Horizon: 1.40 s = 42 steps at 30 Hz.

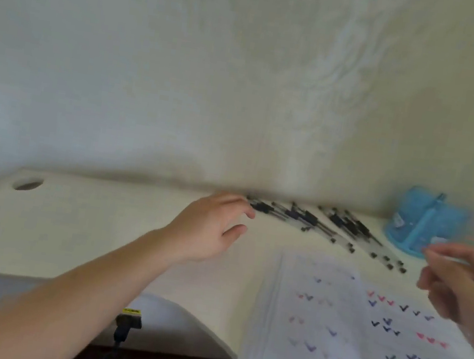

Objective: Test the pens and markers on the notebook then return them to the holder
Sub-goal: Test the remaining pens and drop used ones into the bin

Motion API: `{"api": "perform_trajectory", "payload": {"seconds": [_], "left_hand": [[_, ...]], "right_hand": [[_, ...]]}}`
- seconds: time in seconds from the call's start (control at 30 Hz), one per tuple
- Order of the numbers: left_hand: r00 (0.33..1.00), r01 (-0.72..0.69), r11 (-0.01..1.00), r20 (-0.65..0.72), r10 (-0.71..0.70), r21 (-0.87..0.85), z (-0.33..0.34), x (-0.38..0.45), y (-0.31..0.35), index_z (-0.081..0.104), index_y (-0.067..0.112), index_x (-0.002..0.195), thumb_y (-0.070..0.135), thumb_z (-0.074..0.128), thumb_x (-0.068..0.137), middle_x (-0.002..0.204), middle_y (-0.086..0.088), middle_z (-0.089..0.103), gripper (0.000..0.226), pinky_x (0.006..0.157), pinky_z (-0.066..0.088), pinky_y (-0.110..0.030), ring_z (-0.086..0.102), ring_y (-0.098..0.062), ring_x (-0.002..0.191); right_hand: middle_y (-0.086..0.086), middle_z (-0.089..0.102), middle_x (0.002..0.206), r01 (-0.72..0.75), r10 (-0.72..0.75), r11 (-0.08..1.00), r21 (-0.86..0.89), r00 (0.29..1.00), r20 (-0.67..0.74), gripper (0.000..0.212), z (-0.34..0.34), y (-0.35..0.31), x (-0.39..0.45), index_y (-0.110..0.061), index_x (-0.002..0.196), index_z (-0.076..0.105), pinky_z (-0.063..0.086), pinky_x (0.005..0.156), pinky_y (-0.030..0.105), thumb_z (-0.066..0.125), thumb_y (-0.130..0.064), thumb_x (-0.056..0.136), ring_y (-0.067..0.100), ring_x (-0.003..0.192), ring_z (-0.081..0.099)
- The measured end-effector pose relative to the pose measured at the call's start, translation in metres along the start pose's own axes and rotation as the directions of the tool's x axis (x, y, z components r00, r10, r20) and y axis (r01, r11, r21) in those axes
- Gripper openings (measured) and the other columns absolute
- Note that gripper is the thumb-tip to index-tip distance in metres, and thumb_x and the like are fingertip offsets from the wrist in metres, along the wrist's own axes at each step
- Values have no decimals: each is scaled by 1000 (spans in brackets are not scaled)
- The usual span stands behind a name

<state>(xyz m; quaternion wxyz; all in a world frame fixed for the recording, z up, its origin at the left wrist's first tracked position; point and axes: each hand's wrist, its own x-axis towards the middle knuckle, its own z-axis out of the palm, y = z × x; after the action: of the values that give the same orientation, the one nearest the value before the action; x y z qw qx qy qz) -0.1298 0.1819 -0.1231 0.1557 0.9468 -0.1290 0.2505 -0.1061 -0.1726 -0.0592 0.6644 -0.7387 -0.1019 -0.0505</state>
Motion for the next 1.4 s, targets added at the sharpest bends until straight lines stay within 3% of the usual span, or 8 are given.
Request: {"api": "perform_trajectory", "payload": {"seconds": [0.2, 0.43, 0.67, 0.83, 0.97, 1.17, 1.27, 1.4], "left_hand": [[992, -10, 971, 123, -20, 238, 69, 73, -24, 61, 13, 114, 16, 56, 90, 112, -7, 62, 24, 83, 45, -37, 56, -30, 104], [986, -112, 937, 151, 65, 330, 70, 82, -36, 66, 13, 97, 18, 66, 88, 94, -7, 64, 9, 74, 50, -38, 60, -31, 87], [822, -530, 505, 559, 108, 682, 53, 100, -9, 72, 15, 79, 12, 70, 75, 78, -3, 67, 5, 62, 50, -30, 67, -23, 70], [809, -568, 450, 567, 153, 689, 50, 105, -9, 66, 22, 55, 18, 86, 51, 56, 6, 61, 22, 49, 42, -22, 60, -16, 48], [851, -517, 579, 450, 270, 630, 40, 103, -4, 62, 13, 59, 7, 88, 48, 54, -3, 58, 29, 45, 41, -24, 57, -20, 42], [976, -215, 949, 25, 215, 230, 33, 97, 71, 53, 15, 105, 21, 45, 99, 87, -7, 66, 12, 56, 38, -32, 63, -31, 71], [900, -433, 899, 19, 435, -71, 49, 83, 140, 48, 13, 115, 15, 44, 98, 100, -10, 64, 18, 69, 43, -31, 56, -24, 86], [844, -526, 809, -44, 534, -263, 66, 83, 175, 54, 3, 91, 16, 40, 101, 79, -5, 50, 22, 61, 40, -32, 44, -19, 69]], "right_hand": [[8, 64, 53, -95, 85, 987, -128, 993, -81, 13, -29, 49, 18, -17, 79, 70, 32, 36, 11, 65, -14, 90, 12, 34, 40], [8, 64, 52, -7, -10, 984, -179, 995, -95, 11, -27, 47, 18, -20, 80, 70, 42, 55, 34, 66, -18, 90, 23, 52, 44], [5, 64, 50, 55, -79, 944, -327, 995, -60, 10, -25, 49, 14, -23, 80, 67, 38, 37, 17, 65, -23, 90, 8, 37, 42], [10, 63, 52, 33, -52, 937, -348, 998, -45, 10, -24, 53, 14, -25, 80, 66, 37, 37, 16, 65, -23, 90, 2, 34, 41], [9, 63, 52, 40, -54, 925, -377, 998, -26, 9, -23, 53, 15, -25, 80, 66, 36, 38, 12, 66, -24, 89, 1, 34, 42], [-2, 69, 66, 151, -133, 937, -316, 988, 77, 29, -15, 51, 8, -35, 101, 62, 49, 51, 20, 71, -46, 76, 4, 48, 52], [1, 67, 70, 307, -305, 951, -41, 951, 49, 48, -9, 48, -2, -34, 107, 62, 47, 51, 17, 72, -60, 67, 7, 53, 54], [-2, 57, 50, 388, -383, 912, 133, 922, -60, 40, -5, 48, -6, -23, 73, 63, 39, 44, 16, 69, -63, 72, 7, 44, 47]]}}
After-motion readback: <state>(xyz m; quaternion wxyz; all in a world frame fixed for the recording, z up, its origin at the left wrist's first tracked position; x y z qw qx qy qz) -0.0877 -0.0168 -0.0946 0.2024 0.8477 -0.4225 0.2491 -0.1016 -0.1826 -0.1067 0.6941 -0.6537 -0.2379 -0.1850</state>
